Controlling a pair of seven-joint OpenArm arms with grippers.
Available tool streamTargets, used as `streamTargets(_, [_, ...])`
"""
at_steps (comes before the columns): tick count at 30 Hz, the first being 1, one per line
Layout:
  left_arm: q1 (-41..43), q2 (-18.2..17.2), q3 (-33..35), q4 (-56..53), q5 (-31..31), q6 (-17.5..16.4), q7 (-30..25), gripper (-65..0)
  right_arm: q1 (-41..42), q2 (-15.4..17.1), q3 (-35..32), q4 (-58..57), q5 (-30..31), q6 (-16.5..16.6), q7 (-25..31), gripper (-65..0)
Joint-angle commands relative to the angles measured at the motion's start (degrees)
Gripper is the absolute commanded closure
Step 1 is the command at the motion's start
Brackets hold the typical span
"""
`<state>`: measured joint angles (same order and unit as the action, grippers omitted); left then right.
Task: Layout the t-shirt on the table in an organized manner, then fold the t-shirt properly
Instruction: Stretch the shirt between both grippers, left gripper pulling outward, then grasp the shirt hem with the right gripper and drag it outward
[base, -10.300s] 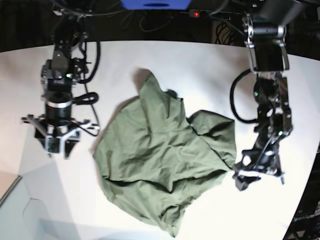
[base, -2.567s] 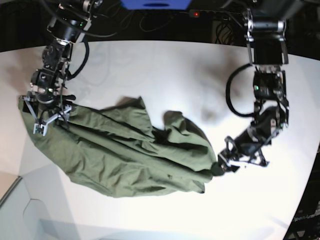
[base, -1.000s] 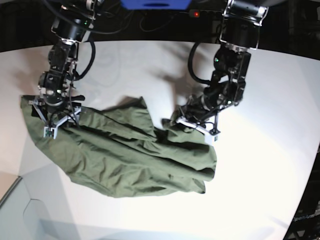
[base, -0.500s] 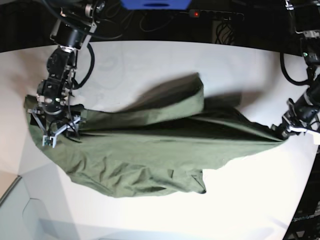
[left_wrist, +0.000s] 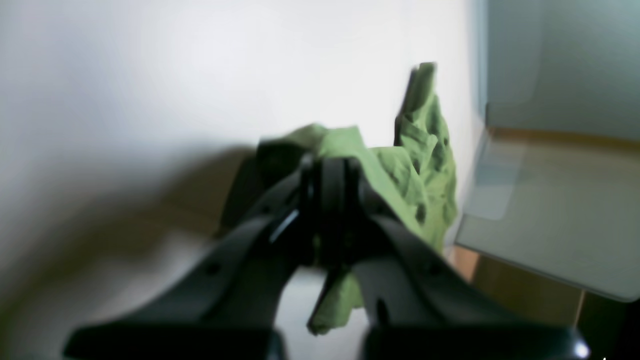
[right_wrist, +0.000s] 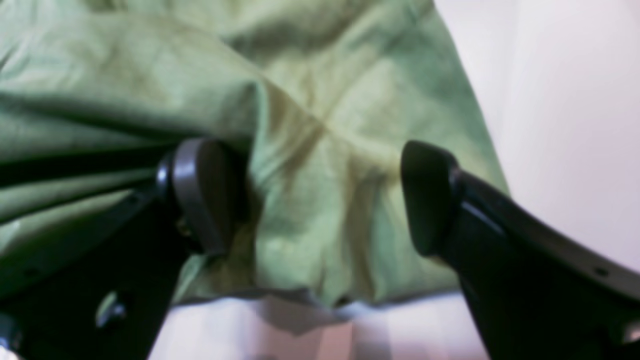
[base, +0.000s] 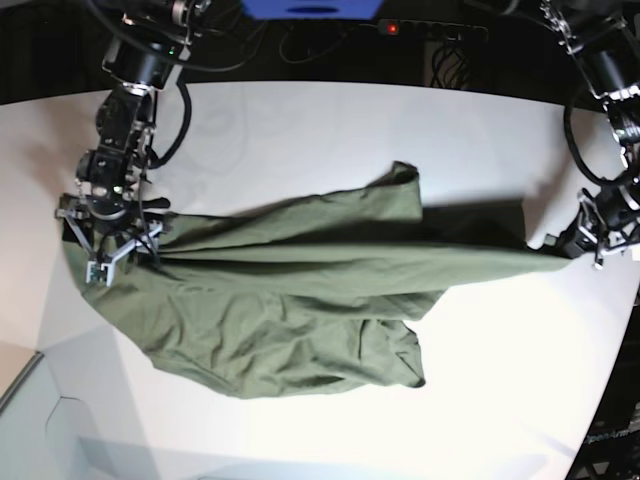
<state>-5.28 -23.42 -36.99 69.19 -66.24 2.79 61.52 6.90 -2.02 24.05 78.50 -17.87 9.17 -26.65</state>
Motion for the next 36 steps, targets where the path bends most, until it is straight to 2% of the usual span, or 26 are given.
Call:
streamTargets(1, [-2.24, -1.24, 1.08, 0.22, -2.82, 1.04, -0.90, 0.0, 1.24, 0.48, -0.01, 2.60, -0.29, -0.42, 1.64, -50.3])
streamTargets(9, [-2.77, -0.89, 6.18, -1.28, -0.36, 1.04, -7.05, 0.0, -3.51, -0.84, -0.01, 15.70, -0.11, -0.25, 1.47, -50.4])
streamTargets(12, [-2.77, -0.89, 6.00, -1.10, -0.44, 1.04, -6.53, 0.0, -5.53, -2.33, -0.89, 21.32, -0.11, -0.25, 1.29, -50.4])
streamTargets(19, [-0.57, -0.98, 5.74, -1.28, -0.62, 1.04, -5.47, -0.1, -8.87, -3.56, -4.41, 31.08, -0.11, -0.25, 1.29, -50.4])
streamTargets(23, [1.01, -0.98, 5.83, -1.28, -0.62, 1.04, -5.47, -1.9, -8.43, -2.51, -11.44, 30.03, -0.20, -0.25, 1.20, -50.5])
streamTargets(25, [1.81, -0.98, 5.83, -1.28, -0.80, 1.13, -5.47, -7.3, -7.91, -1.45, -16.27, 28.36, -0.20, -0.25, 0.59, -50.5])
streamTargets(27, [2.25, -0.89, 5.74, -1.28, -0.80, 1.39, -5.47, -13.3, -5.53, -0.92, -20.93, 27.13, -0.20, -0.25, -2.40, -50.5])
streamTargets(28, [2.33, -0.89, 5.74, -1.28, -0.80, 1.39, -5.47, -14.2, -4.30, -0.92, -22.87, 26.16, -0.20, -0.25, -4.33, -50.5])
streamTargets(31, [3.21, -0.89, 5.74, -1.28, -0.80, 1.21, -5.91, -13.9, 2.20, -1.10, -26.91, 20.71, -0.20, -0.25, -8.91, -50.1])
streamTargets(36, [3.30, -0.89, 5.65, -0.66, -0.88, 1.13, -5.56, -14.1, 13.98, -1.19, -30.60, 6.29, -0.02, -0.25, -13.13, -49.4])
